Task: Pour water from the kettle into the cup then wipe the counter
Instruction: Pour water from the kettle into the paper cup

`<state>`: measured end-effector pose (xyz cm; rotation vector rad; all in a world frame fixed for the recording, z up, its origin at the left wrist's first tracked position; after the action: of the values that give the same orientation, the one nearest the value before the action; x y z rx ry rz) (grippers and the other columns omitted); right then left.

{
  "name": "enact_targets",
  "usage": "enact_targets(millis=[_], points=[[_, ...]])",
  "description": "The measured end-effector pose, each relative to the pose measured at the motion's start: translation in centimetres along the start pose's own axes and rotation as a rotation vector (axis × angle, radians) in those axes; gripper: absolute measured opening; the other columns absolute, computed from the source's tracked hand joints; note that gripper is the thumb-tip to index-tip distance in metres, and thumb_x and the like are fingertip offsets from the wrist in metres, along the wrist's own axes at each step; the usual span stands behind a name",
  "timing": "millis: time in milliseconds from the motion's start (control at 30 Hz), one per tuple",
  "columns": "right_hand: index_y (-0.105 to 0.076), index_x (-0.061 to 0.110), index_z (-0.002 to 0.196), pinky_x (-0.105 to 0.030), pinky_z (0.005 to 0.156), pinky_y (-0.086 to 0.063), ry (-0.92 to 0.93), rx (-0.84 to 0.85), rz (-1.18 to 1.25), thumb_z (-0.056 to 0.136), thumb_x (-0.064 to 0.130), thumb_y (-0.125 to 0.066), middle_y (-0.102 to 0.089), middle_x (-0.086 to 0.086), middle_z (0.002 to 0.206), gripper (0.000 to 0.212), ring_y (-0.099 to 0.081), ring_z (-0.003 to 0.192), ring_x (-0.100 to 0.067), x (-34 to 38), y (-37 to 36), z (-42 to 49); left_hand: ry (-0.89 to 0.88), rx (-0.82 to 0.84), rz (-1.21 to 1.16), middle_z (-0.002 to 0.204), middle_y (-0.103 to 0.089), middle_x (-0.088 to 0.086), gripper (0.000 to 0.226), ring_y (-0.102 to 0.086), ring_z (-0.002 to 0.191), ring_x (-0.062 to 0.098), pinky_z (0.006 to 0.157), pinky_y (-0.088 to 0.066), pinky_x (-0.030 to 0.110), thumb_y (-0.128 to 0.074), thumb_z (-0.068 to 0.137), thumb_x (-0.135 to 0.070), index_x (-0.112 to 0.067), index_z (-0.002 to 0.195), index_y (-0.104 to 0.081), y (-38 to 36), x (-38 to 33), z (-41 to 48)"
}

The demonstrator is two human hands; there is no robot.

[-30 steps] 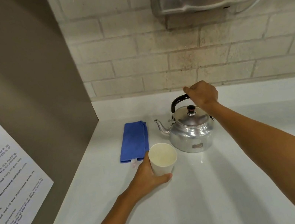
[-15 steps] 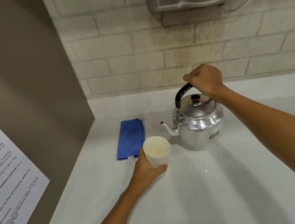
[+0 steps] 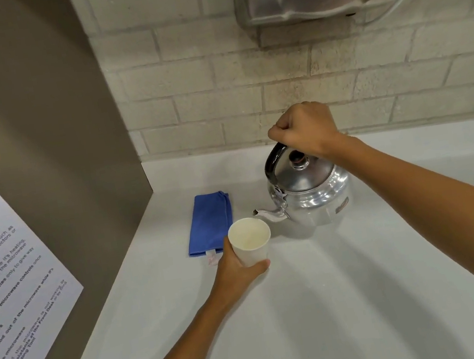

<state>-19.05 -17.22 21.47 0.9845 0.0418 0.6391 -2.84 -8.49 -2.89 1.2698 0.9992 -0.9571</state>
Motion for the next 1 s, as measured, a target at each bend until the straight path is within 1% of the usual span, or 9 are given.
enact_targets(millis=[100,167,233,333,467,633,733,833,1000], points=[[-0.023,0.017,0.036,-0.026,0.049,-0.027,0.049,0.019,-0.036,0.074,0.02,-0.053,-0.022,0.003,0.035,0.048,-0.02,0.038,-0.014,1.2,-0.1,-0.1,-0.007,0.006,-0.011,0.107,-0.042,-0.024,0.078,-0.045,0.099,0.002,0.072,-0.038,0.006,-0.082,0.065,-0.019,-0.037,0.118,-0.027,-0.3,0.0,0.1],[-0.022,0.017,0.037,-0.026,0.048,-0.025,0.077,0.029,-0.069,0.073,0.019,-0.053,-0.02,0.003,0.035,0.048,-0.018,0.037,-0.013,1.9,0.0,-0.1,-0.008,-0.003,-0.017,0.112,-0.044,-0.017,0.079,-0.045,0.103,0.006,0.081,-0.038,0.015,-0.082,0.065,-0.019,-0.034,0.12,-0.027,-0.4,0.0,0.2],[-0.021,0.017,0.038,-0.026,0.047,-0.022,0.104,0.041,-0.099,0.073,0.019,-0.052,-0.019,0.003,0.036,0.046,-0.017,0.038,-0.013,2.3,0.1,-0.2,-0.009,-0.011,-0.015,0.116,-0.043,-0.011,0.081,-0.044,0.106,0.01,0.085,-0.036,0.022,-0.082,0.065,-0.018,-0.031,0.123,-0.028,-0.5,0.1,0.3],[-0.021,0.017,0.04,-0.025,0.046,-0.021,0.124,0.049,-0.13,0.073,0.018,-0.051,-0.018,0.002,0.037,0.045,-0.017,0.038,-0.014,2.5,0.2,-0.3,-0.016,-0.014,-0.017,0.118,-0.043,-0.01,0.08,-0.044,0.107,0.01,0.084,-0.036,0.021,-0.082,0.064,-0.019,-0.031,0.122,-0.028,-0.6,0.1,0.3],[-0.018,0.018,0.041,-0.024,0.046,-0.018,0.153,0.058,-0.169,0.074,0.018,-0.05,-0.018,0.003,0.038,0.046,-0.016,0.04,-0.015,2.8,0.2,-0.5,-0.017,-0.022,-0.019,0.114,-0.044,-0.013,0.078,-0.045,0.104,0.009,0.076,-0.037,0.01,-0.082,0.064,-0.019,-0.034,0.118,-0.028,-0.6,0.1,0.3],[-0.018,0.017,0.041,-0.023,0.045,-0.017,0.172,0.056,-0.189,0.074,0.017,-0.05,-0.016,0.004,0.038,0.045,-0.016,0.041,-0.015,2.9,0.4,-0.7,-0.015,-0.032,-0.013,0.116,-0.044,-0.009,0.08,-0.045,0.105,0.011,0.084,-0.037,0.023,-0.082,0.064,-0.019,-0.031,0.122,-0.028,-0.8,0.2,0.5],[-0.019,0.018,0.041,-0.023,0.046,-0.016,0.184,0.057,-0.197,0.073,0.016,-0.05,-0.015,0.004,0.038,0.045,-0.016,0.041,-0.014,3.0,0.5,-0.8,-0.011,-0.023,-0.005,0.118,-0.042,-0.008,0.084,-0.043,0.106,0.012,0.085,-0.038,0.024,-0.081,0.066,-0.019,-0.026,0.128,-0.026,-1.0,0.1,0.5],[-0.019,0.017,0.041,-0.024,0.046,-0.018,0.197,0.062,-0.212,0.073,0.016,-0.05,-0.016,0.004,0.039,0.044,-0.018,0.042,-0.015,3.3,0.6,-0.8,-0.014,-0.022,-0.006,0.119,-0.041,-0.007,0.084,-0.043,0.107,0.013,0.086,-0.038,0.025,-0.081,0.066,-0.019,-0.024,0.13,-0.026,-1.0,0.0,0.5],[-0.02,0.018,0.04,-0.023,0.046,-0.014,0.238,0.08,-0.248,0.073,0.016,-0.05,-0.016,0.003,0.04,0.045,-0.016,0.043,-0.015,4.2,0.7,-0.9,-0.013,-0.015,-0.001,0.119,-0.042,-0.006,0.083,-0.044,0.108,0.014,0.086,-0.038,0.026,-0.081,0.066,-0.021,-0.024,0.129,-0.026,-1.2,0.1,0.6]])
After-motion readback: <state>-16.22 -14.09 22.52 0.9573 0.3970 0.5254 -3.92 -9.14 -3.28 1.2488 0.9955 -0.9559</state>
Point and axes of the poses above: each hand's wrist, its own z-axis towards the middle knuckle, its own y-axis out of the back of the hand, x = y × z, the point moved 7 cm from there along z, towards the middle knuckle
